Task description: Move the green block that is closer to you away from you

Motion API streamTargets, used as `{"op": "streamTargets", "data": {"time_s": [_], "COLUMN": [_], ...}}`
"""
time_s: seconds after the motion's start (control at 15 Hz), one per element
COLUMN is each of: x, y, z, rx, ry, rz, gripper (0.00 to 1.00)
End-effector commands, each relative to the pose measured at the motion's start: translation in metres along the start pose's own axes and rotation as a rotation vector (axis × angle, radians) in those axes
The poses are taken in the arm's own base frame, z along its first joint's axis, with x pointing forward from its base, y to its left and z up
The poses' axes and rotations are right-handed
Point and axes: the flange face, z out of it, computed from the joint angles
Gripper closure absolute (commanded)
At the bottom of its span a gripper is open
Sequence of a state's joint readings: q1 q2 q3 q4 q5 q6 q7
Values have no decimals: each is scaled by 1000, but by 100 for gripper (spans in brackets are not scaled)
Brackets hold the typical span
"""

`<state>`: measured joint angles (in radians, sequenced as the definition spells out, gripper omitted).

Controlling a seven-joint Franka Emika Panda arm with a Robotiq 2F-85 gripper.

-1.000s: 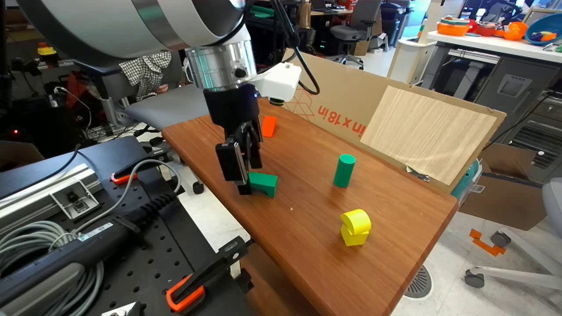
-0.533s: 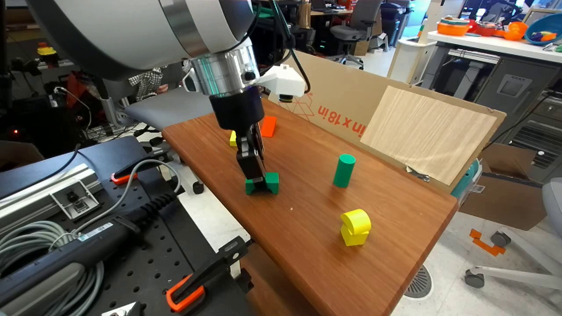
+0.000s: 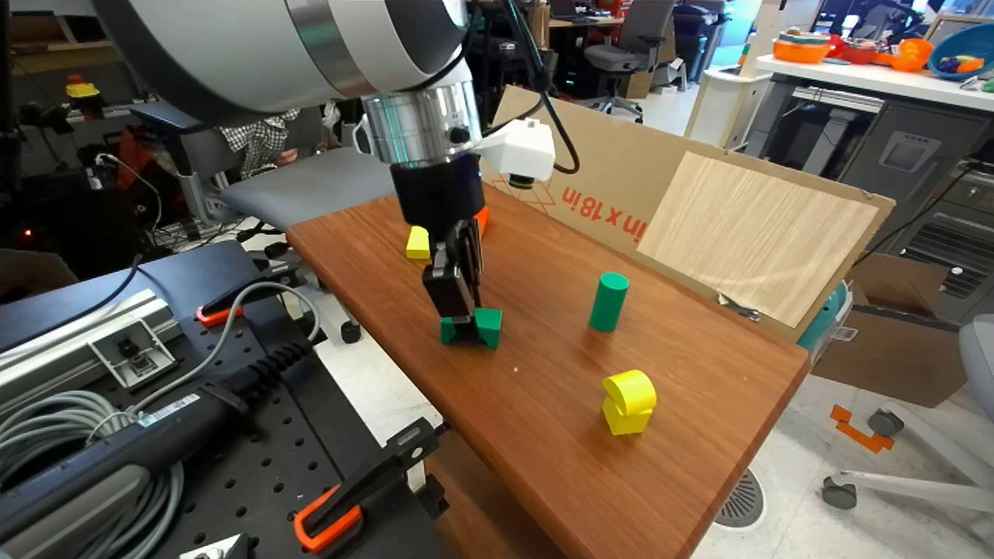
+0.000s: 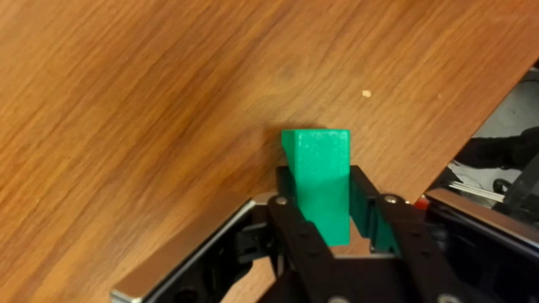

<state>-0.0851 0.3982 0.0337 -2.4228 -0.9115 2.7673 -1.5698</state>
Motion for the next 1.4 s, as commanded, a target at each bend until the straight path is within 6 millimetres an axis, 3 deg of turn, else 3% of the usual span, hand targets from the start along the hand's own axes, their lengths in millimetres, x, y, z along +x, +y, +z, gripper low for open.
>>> {"op": "streamTargets", "data": {"time_s": [0.0, 0.27, 0.53, 0.93, 1.33], "x": [-27, -63, -87, -96, -93], "y": [13, 40, 70, 117, 137], "z": [-9, -24, -31, -10, 2], "rx": [17, 30, 49, 117, 204], "ry": [51, 34, -11, -21, 137], "rz": [130, 235, 291, 364, 482], "gripper": [91, 91, 91, 91, 91]}}
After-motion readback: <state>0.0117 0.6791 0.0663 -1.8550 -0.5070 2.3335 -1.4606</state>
